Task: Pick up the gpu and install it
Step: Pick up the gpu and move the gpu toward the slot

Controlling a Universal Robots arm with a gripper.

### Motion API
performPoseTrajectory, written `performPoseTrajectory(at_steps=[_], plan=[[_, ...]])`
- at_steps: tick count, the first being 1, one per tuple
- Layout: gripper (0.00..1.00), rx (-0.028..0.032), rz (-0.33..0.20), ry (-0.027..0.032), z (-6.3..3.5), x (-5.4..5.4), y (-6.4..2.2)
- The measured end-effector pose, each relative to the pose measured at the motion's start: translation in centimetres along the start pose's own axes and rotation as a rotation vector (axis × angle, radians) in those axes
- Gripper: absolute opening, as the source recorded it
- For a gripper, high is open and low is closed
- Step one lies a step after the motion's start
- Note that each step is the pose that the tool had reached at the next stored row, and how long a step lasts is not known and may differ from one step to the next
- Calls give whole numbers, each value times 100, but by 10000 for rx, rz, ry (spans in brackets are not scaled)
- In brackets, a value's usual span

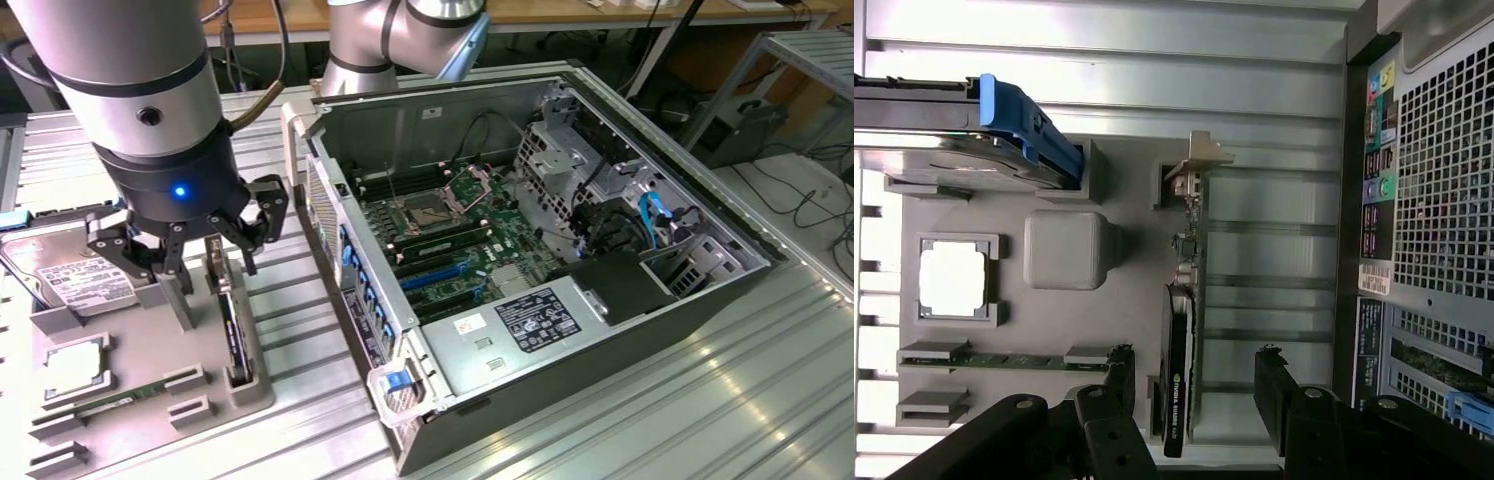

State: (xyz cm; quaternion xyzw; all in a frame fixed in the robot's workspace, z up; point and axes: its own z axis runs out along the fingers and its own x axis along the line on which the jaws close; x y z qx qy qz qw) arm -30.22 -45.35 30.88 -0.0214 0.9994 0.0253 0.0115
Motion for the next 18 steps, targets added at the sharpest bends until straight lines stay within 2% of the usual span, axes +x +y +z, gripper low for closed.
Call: performPoseTrajectory(at_steps=[18], plan=[[60, -10, 0, -1, 127, 7, -97]])
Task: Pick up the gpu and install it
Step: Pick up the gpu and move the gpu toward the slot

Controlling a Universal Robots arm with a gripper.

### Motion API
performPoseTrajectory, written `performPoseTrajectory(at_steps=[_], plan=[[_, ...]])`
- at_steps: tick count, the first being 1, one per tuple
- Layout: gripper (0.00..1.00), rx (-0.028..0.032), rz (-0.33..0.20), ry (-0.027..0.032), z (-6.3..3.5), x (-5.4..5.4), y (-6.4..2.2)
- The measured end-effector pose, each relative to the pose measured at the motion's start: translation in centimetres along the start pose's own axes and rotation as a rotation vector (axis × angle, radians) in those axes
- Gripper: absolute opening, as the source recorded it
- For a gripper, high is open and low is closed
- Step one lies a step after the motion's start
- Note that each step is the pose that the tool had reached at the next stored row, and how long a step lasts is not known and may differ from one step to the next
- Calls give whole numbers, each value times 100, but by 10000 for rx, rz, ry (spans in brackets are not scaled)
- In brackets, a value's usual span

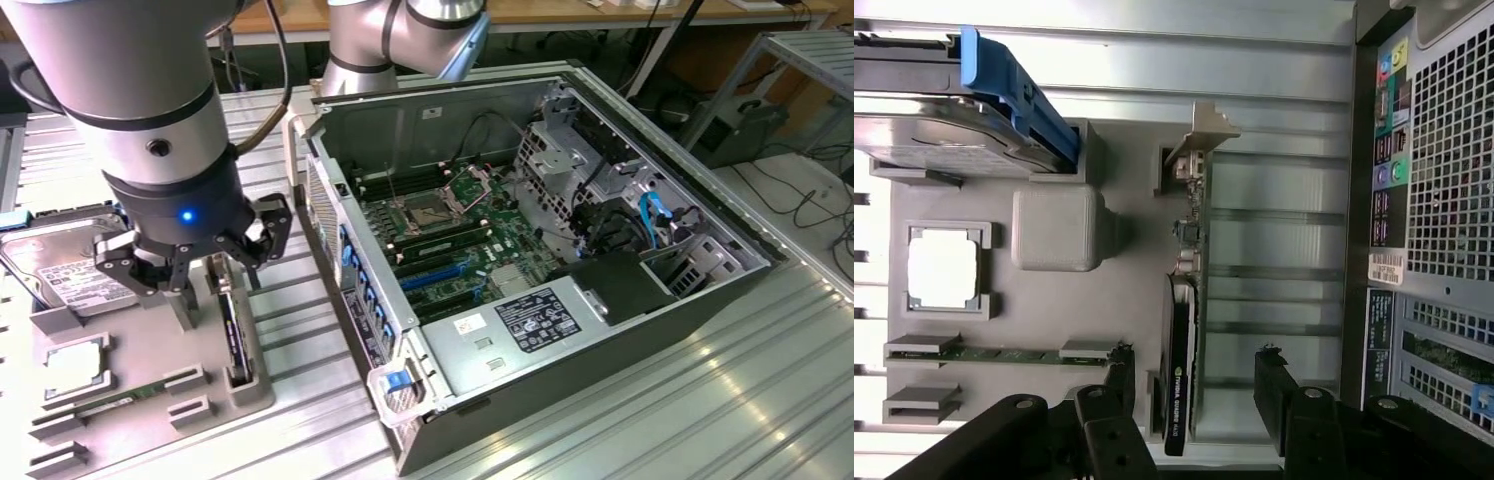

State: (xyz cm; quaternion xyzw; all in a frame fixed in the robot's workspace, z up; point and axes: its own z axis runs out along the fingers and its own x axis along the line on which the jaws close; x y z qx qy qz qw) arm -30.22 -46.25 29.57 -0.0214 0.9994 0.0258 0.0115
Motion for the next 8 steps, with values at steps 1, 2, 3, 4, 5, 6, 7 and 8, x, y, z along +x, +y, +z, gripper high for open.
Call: performPoseTrajectory(at_steps=[1, 2, 3, 4, 5, 6, 7, 8], plan=[[60, -1, 1, -1, 6, 1, -3], [60, -3, 1, -1, 9, 1, -6], [60, -1, 1, 2, 9, 0, -7], [60, -2, 1, 1, 14, 1, -9], [60, -2, 1, 0, 18, 1, -9], [60, -3, 1, 0, 19, 1, -9], [60, -2, 0, 0, 20, 1, -9], [60, -3, 0, 0, 22, 1, -9]])
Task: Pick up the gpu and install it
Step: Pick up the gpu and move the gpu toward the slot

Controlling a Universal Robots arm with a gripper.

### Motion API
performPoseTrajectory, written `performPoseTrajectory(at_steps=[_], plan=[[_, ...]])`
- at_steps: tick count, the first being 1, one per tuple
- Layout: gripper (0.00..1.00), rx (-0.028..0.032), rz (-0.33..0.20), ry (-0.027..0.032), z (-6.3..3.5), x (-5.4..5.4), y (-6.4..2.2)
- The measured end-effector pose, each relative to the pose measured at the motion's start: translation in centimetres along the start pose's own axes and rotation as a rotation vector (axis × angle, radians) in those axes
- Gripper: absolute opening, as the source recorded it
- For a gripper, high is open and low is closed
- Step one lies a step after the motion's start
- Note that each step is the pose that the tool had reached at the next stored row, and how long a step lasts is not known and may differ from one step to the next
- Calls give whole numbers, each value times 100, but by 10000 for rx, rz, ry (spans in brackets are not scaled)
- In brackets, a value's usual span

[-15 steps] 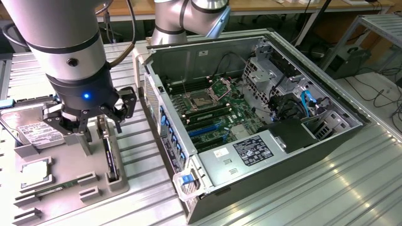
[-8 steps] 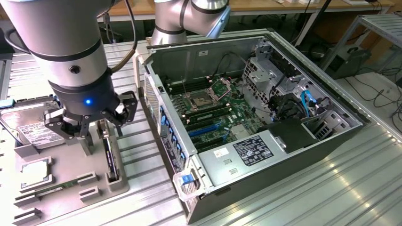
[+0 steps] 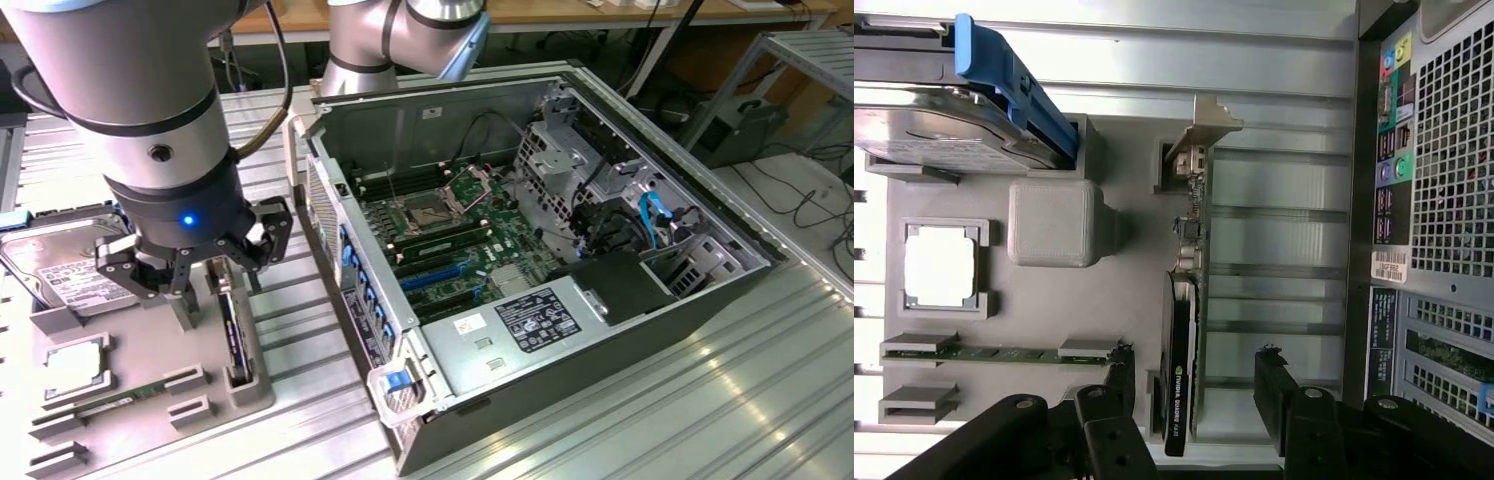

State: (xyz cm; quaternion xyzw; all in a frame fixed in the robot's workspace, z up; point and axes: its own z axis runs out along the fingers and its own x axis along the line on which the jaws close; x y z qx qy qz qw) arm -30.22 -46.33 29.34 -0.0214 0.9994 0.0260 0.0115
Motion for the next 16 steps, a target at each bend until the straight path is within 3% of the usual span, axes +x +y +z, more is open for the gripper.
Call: performPoseTrajectory(at_steps=[16], plan=[[60, 1, 131, -6, 57, 10, 17]])
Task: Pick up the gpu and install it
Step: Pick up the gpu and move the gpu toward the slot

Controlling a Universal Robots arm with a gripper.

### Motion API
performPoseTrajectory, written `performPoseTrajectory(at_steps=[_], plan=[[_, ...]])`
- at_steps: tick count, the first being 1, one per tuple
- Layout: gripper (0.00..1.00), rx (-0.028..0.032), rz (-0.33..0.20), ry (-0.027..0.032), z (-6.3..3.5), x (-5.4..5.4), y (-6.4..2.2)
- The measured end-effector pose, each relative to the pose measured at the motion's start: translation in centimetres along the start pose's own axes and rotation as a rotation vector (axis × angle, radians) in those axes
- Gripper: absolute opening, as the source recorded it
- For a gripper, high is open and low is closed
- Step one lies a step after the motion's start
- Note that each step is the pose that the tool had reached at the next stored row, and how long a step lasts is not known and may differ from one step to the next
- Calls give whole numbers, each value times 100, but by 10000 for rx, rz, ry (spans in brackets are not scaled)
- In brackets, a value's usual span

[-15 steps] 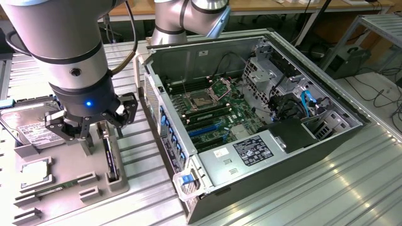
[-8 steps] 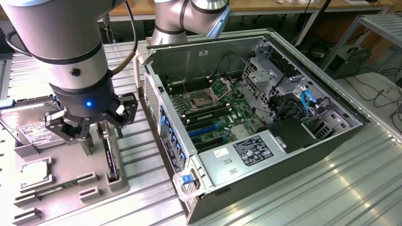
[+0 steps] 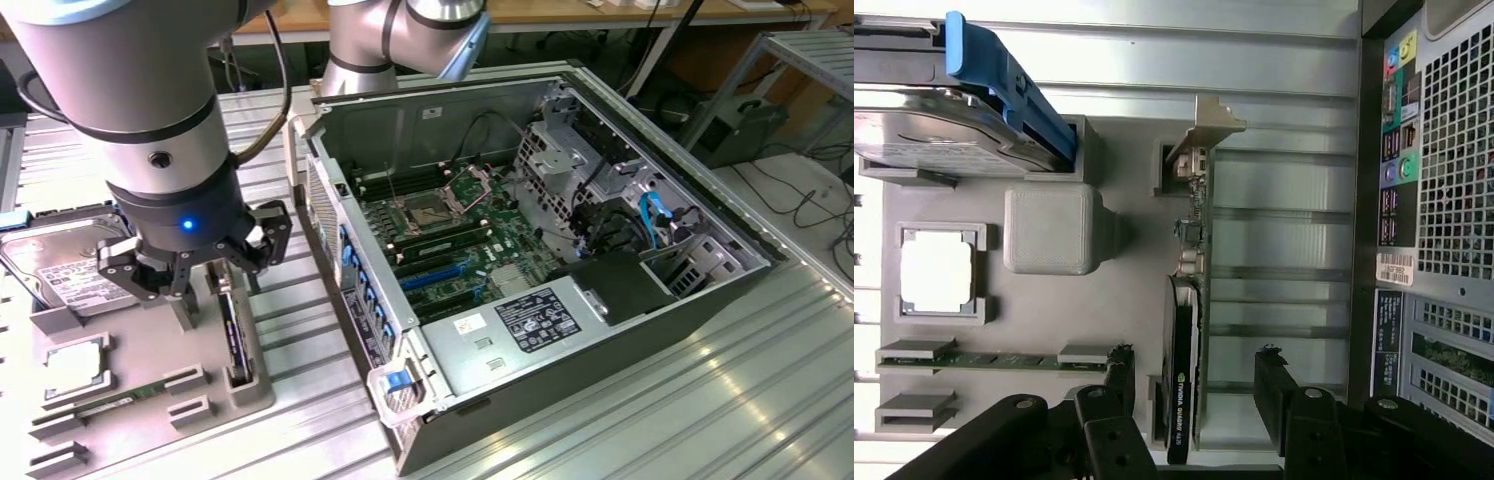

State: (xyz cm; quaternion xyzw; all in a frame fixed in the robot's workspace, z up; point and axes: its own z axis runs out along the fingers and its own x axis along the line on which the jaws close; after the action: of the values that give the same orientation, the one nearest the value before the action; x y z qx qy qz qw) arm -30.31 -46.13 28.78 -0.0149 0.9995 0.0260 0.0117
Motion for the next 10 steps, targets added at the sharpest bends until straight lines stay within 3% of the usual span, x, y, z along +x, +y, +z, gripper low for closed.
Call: performPoseTrajectory(at_steps=[10], plan=[[60, 0, 51, -2, 61, 2, -1]])
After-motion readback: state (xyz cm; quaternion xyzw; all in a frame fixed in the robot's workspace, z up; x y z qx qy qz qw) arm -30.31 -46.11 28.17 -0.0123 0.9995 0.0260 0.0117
